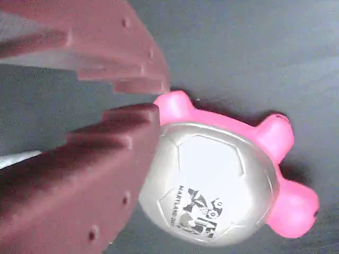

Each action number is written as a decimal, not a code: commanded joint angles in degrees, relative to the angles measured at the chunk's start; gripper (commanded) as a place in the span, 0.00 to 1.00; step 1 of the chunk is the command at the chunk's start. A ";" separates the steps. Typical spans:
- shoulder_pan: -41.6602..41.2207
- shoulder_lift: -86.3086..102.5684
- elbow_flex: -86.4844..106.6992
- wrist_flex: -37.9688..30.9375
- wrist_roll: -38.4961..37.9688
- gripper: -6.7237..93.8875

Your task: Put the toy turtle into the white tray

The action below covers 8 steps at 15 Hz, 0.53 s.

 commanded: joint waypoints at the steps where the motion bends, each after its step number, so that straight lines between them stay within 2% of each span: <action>1: -0.79 -1.58 -4.66 -1.58 3.43 0.07; 4: -2.11 -6.33 -5.54 -3.16 0.09 0.07; 8: -0.35 -13.80 -9.67 -2.90 -0.44 0.07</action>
